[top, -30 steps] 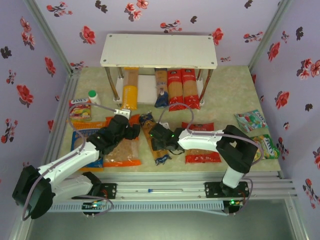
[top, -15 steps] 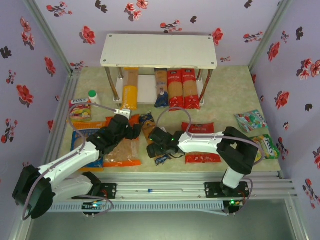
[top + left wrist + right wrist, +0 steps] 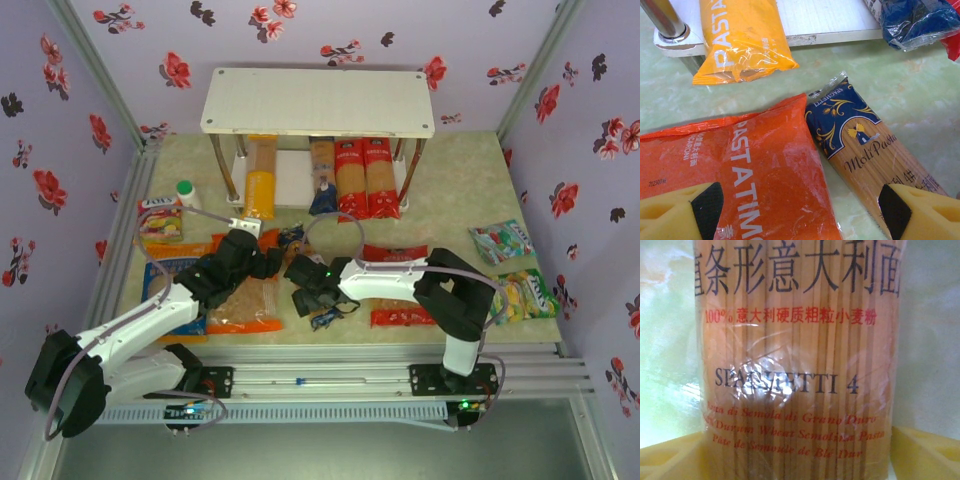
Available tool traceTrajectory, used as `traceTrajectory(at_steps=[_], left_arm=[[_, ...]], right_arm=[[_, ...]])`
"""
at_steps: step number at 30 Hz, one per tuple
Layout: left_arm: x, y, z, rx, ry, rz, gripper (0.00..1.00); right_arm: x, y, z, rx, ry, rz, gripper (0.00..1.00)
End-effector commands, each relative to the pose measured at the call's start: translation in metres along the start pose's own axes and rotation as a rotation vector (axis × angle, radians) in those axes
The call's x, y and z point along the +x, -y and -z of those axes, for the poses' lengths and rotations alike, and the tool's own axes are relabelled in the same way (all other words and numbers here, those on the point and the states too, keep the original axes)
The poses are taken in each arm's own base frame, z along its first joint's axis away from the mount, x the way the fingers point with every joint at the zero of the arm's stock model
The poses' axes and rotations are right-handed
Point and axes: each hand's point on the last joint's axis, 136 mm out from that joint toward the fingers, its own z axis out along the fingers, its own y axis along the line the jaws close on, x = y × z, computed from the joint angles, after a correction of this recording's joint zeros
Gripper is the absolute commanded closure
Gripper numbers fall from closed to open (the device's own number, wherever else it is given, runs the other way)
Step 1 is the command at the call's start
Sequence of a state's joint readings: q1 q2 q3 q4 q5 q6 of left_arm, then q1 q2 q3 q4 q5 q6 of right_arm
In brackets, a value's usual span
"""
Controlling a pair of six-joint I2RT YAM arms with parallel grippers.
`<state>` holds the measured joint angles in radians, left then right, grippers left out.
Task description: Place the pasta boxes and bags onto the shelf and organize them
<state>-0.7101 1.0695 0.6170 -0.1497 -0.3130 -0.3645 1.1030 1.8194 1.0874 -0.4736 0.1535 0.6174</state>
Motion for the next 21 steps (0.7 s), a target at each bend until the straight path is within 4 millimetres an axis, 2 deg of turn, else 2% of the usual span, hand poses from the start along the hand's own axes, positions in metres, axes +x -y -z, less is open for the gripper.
traceTrajectory(at_steps=[1,6,8,11,13,16,21], left_arm=[[-0.015,0.000,0.007,0.009,0.041,0.032,0.15],[-0.021,-0.003,0.015,0.007,0.063,0.035,0.15],[-0.025,-0.005,0.018,0.002,0.070,0.032,0.15],[-0.031,-0.007,0.023,-0.005,0.082,0.030,0.15],[-0.036,-0.007,0.026,-0.002,0.093,0.028,0.15],[-0.041,-0.008,0.030,-0.003,0.105,0.026,0.15],[-0.046,-0.008,0.032,-0.005,0.112,0.021,0.15]], right_arm=[[0.004,-0.004,-0.008,0.009,-0.019,0.033,0.23],[0.004,-0.008,-0.003,-0.013,-0.016,0.047,0.48],[0.004,-0.011,-0.002,-0.032,-0.015,0.046,0.64],[0.005,-0.014,0.000,-0.063,-0.013,0.038,0.69],[0.005,-0.014,0.003,-0.067,-0.005,0.032,0.78],[0.004,-0.011,0.010,-0.070,0.014,0.014,0.99],[-0.001,-0.010,0.033,-0.105,0.067,-0.014,1.00]])
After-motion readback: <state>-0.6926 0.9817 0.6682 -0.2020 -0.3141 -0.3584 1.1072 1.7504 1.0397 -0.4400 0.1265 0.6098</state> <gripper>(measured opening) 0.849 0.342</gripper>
